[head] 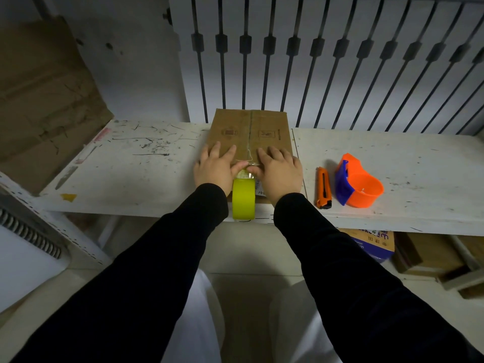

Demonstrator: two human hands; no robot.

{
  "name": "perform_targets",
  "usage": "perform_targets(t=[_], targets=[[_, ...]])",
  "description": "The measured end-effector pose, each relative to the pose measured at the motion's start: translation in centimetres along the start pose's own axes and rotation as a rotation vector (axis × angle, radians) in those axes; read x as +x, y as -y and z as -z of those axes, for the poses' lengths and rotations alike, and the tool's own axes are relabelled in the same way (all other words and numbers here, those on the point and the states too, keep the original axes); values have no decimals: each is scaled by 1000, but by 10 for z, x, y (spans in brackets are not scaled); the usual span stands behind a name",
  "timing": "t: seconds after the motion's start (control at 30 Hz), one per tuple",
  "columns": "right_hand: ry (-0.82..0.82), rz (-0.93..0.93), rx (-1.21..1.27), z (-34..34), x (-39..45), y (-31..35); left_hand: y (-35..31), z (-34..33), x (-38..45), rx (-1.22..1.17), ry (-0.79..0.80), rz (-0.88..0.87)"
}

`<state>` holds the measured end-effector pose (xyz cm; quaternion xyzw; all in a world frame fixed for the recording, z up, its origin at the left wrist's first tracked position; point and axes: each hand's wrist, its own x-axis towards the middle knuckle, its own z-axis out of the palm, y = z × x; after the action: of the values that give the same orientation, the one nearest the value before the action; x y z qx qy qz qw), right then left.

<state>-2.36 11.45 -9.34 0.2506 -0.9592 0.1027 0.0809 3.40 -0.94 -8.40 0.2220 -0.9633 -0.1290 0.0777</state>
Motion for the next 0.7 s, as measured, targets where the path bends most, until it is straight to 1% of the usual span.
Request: perform_targets(t=[0.1, 0.17, 0.2, 0.27, 0.33, 0.4, 0.57, 0.7], targets=[[5, 21, 17, 1, 0, -1, -1, 2, -1, 14, 13, 5], [-20, 19, 126, 2, 0, -6, -3, 3, -2, 55, 18, 9], [-68, -13, 213, 1, -2, -10, -4, 3, -3, 73, 17, 12], [-206, -132, 348, -1, -7, -23, -10, 4, -5, 77, 6, 30], [-260, -262, 392, -4, -12, -38, -20, 4, -8, 47, -13, 47], [-224, -346, 404, -7, -16, -51, -33, 3, -11, 36, -34, 19], [-190, -469, 380, -18, -16, -73, -77, -5, -20, 54, -51, -166], [-43, -522, 277, -33, -17, -91, -105, -18, -25, 65, -53, -259]])
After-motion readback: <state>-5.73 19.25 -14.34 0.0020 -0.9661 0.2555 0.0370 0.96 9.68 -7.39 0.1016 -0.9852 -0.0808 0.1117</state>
